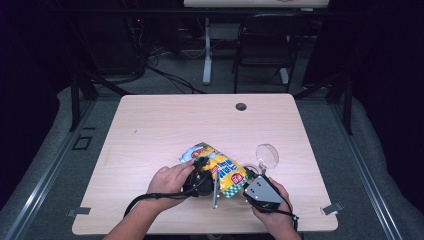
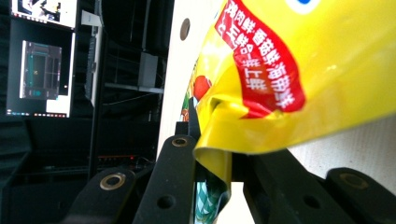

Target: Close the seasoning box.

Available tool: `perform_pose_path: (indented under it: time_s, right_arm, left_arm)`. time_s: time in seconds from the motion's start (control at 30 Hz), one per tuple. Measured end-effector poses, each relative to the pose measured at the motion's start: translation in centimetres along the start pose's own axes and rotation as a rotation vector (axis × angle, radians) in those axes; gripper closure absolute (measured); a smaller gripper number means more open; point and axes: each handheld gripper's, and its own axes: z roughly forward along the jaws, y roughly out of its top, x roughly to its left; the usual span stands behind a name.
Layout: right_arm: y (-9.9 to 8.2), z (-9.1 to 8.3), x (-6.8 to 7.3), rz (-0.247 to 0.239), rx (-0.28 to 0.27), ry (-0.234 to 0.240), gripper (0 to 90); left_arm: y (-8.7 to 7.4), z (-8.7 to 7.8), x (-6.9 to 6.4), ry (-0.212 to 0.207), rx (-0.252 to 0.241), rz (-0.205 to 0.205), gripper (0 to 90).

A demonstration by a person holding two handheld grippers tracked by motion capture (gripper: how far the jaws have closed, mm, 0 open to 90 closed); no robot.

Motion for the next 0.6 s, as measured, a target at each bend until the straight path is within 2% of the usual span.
perform_pose_path:
  time_s: [0.5, 0.6]
  right_arm:
    - [-0.14, 0.12, 0.00, 0.010, -0.002, 0.000, 66.6]
    - [-0.21, 0.13, -0.08, 0.015, 0.002, 0.002, 64.2]
  left_arm:
    - [-0.76, 0.50, -0.30, -0.065, -0.028, -0.101, 86.5]
    - [-1.00, 0.66, -0.44, -0.083, -0.038, -0.134, 86.8]
